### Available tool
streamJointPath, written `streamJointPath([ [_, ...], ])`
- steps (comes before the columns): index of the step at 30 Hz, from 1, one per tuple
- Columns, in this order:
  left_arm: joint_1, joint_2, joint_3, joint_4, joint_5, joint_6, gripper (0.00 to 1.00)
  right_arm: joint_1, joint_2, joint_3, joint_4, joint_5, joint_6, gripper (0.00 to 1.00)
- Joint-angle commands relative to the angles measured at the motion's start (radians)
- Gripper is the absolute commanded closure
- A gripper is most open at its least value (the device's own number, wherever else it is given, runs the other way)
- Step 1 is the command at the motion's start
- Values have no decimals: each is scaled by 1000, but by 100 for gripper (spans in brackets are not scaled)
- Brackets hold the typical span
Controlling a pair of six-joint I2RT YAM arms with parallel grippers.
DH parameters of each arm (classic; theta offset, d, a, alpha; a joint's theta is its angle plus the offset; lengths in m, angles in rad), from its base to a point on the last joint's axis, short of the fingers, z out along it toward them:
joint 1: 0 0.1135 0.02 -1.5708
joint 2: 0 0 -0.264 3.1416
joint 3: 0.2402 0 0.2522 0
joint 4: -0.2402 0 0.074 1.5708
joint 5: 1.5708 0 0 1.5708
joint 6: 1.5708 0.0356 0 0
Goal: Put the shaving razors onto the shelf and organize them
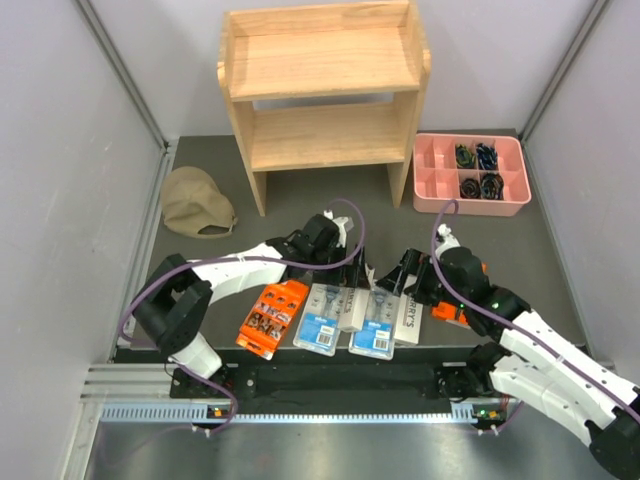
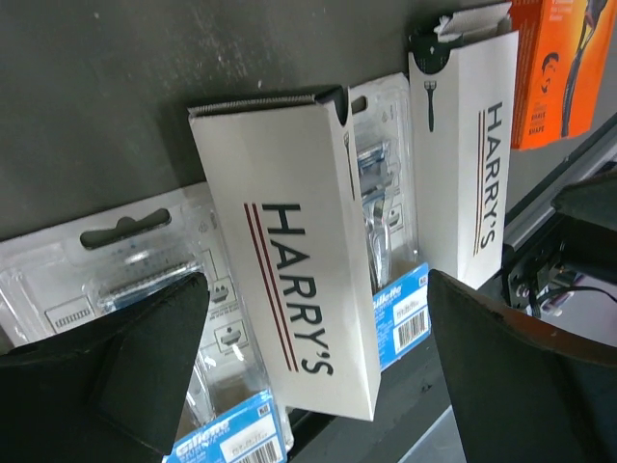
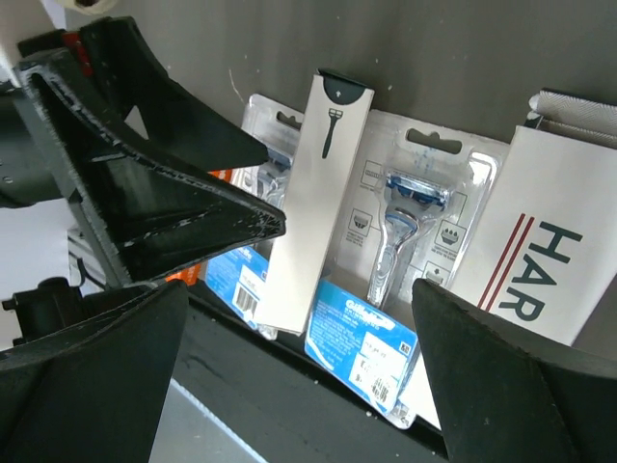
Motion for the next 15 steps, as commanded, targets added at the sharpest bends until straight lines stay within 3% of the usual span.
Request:
streamJointPath([
  [1,-1,28,35,107,-11,-35,1,14,-37,22,16,44,10,1],
  [15,0,149,35,230,-33,-59,1,13,-72,1,-22,61,28,1],
])
